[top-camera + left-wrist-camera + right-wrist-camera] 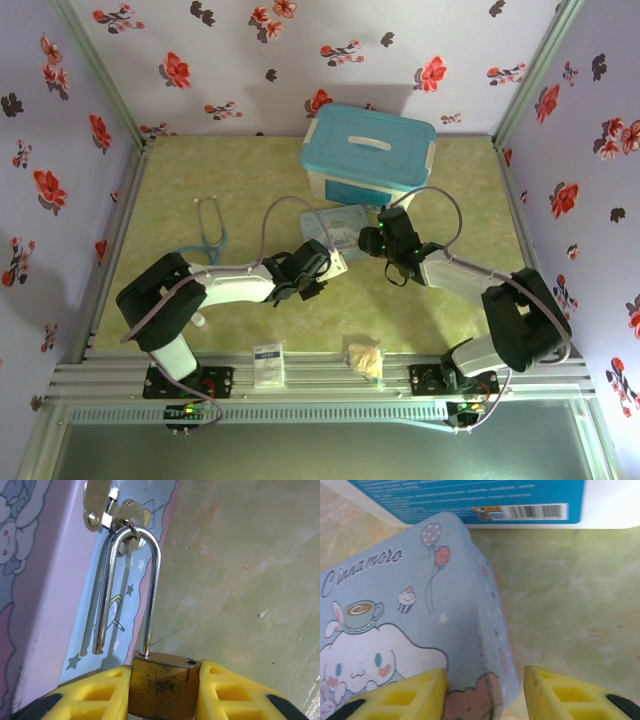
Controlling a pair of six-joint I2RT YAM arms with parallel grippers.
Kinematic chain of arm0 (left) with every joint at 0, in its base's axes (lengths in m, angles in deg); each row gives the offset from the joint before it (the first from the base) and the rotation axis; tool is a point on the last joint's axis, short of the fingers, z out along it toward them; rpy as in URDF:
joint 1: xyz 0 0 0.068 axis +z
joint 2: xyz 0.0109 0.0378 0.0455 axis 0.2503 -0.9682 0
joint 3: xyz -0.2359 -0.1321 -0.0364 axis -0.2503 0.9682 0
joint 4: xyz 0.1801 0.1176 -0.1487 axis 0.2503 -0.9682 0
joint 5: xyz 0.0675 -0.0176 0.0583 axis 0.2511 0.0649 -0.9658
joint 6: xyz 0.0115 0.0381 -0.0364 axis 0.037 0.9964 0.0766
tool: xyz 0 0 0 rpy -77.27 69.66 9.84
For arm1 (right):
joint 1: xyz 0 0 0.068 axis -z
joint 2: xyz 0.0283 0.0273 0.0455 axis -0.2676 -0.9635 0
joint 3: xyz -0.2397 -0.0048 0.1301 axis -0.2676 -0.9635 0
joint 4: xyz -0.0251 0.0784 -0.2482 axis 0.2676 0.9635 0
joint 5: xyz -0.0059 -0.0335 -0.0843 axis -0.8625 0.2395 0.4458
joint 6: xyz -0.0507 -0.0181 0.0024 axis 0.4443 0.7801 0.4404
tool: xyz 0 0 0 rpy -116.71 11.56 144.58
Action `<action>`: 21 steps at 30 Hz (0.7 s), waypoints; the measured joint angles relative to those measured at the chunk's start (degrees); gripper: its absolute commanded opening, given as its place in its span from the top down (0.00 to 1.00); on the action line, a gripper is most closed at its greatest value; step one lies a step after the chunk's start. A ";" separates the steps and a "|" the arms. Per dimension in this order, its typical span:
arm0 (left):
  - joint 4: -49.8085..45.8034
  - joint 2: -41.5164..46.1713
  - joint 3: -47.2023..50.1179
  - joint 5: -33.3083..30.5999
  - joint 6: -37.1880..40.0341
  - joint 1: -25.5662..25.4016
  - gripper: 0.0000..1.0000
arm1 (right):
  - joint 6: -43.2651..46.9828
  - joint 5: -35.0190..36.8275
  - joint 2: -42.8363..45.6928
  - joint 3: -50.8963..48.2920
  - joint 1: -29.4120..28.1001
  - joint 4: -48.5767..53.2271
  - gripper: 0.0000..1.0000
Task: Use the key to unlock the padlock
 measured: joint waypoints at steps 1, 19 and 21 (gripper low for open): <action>0.07 -0.02 0.00 -0.31 0.44 -0.09 0.79 | -0.24 -1.01 -0.46 -0.22 0.04 -1.53 0.63; 9.35 -3.06 -0.15 -6.03 4.98 -1.46 0.80 | -1.55 -4.37 -2.36 -3.39 -3.45 -11.45 0.63; 9.55 -3.06 -0.44 -6.03 5.01 -1.73 0.80 | -1.75 -4.37 -2.40 -3.54 -3.45 -11.80 0.63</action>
